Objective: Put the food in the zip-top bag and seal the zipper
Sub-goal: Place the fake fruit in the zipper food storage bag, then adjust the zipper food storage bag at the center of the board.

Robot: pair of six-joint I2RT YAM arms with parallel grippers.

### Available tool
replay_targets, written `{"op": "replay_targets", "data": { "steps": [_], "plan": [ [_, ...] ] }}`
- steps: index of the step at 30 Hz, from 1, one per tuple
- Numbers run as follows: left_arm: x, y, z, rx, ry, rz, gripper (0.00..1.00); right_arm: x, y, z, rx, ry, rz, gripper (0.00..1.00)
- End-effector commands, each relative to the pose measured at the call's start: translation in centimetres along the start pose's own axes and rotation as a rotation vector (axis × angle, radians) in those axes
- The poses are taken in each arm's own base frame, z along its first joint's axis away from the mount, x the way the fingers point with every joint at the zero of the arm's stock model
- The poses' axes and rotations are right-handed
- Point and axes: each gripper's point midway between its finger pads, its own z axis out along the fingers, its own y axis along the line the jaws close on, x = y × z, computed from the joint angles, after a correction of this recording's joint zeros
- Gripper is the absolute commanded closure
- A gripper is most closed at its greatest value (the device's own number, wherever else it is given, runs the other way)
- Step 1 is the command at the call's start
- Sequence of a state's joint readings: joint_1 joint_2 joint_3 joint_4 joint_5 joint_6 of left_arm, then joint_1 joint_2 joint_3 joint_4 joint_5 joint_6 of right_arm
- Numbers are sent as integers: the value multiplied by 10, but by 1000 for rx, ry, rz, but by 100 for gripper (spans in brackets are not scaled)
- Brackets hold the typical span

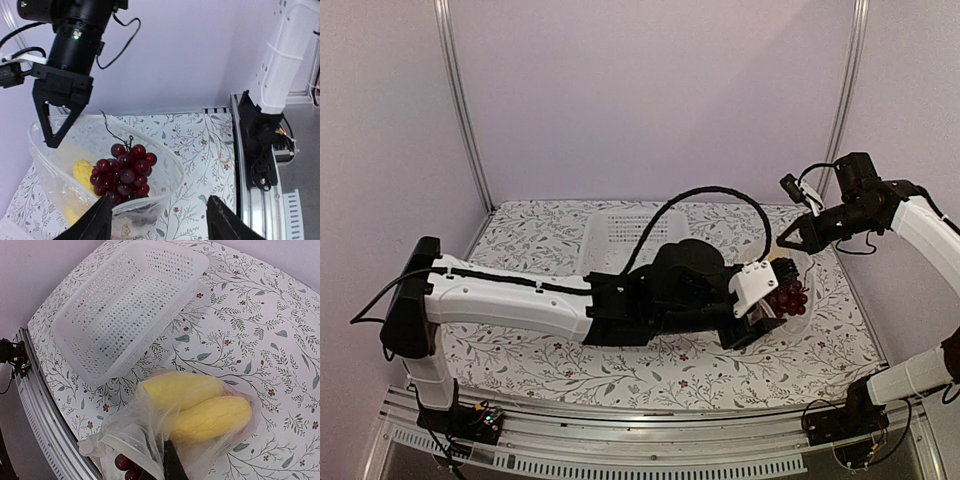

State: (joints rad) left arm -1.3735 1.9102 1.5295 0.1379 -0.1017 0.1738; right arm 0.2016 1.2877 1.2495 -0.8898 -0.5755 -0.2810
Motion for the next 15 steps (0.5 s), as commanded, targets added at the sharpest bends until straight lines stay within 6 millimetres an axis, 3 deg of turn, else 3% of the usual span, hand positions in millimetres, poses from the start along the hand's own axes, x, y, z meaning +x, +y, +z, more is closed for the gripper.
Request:
{"op": "replay_targets", "data": {
  "steps": [1, 5, 10, 15],
  "plan": [
    [23, -40, 4, 198, 100, 141, 40, 0, -9, -2, 57, -13, -39, 100],
    [43, -46, 32, 256, 254, 235, 44, 5, -10, -4, 77, -9, -48, 100],
    [60, -35, 58, 233, 333, 283, 39, 4, -2, -12, 59, -24, -51, 100],
    [95, -21, 80, 224, 404, 290, 43, 5, -1, -12, 56, -13, -44, 100]
  ]
}}
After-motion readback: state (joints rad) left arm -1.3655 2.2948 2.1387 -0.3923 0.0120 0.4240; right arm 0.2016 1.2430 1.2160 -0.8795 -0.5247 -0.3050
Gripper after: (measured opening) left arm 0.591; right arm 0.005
